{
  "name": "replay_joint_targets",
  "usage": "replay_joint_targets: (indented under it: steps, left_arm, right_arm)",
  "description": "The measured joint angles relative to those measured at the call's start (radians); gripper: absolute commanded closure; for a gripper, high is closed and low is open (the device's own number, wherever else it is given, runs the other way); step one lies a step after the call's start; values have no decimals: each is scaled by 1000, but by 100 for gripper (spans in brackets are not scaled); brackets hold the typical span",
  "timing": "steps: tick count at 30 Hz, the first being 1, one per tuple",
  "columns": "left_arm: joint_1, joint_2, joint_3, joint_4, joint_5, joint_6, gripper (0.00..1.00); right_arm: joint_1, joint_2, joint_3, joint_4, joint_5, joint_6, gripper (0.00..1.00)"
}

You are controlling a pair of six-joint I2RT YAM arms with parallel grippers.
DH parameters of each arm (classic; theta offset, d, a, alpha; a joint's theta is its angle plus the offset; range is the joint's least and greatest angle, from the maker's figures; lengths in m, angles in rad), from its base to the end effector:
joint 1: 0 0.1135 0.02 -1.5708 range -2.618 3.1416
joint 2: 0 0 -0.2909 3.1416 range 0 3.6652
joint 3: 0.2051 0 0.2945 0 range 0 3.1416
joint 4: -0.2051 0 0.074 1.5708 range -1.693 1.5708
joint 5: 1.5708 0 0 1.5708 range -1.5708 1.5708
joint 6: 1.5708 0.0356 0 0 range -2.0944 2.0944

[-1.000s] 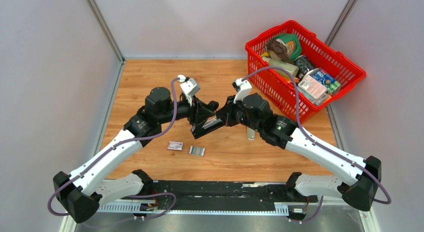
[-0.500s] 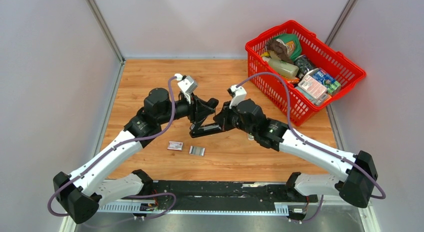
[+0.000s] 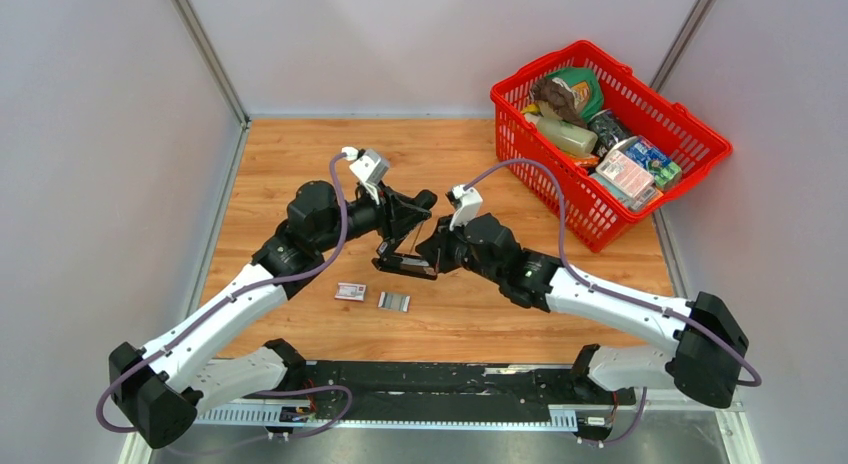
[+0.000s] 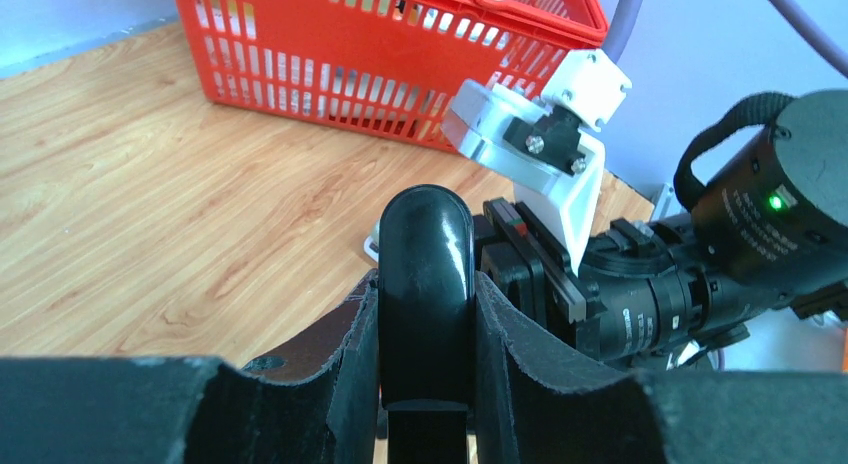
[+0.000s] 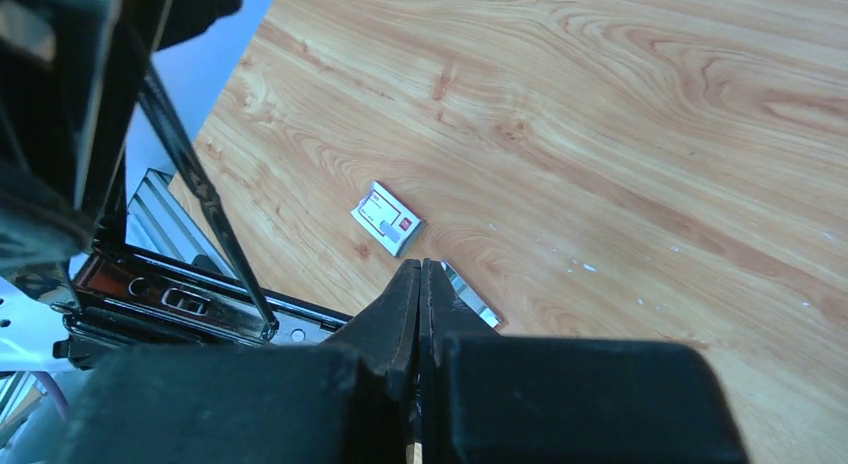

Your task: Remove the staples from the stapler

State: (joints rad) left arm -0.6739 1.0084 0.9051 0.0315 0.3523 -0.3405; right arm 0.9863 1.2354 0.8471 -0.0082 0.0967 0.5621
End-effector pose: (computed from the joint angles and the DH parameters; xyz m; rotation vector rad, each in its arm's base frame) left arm 0.1994 -0.1750 0.3818 0.5680 1.6536 -1.0481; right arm 0.1766 0.2606 0.2923 -0.3725 2.0482 0.8960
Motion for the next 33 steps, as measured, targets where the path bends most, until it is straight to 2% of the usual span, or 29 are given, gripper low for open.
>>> replay_joint_targets:
  steps: [21,33]
  left_arm:
    - [-12,-25,-75,214,-201,-9,100]
    - [-37,43,-79,262,-238,13,100]
  right_arm:
    - [34,16,-143,256,-29,98,100]
    - [34,10,-166,364,-37,55,100]
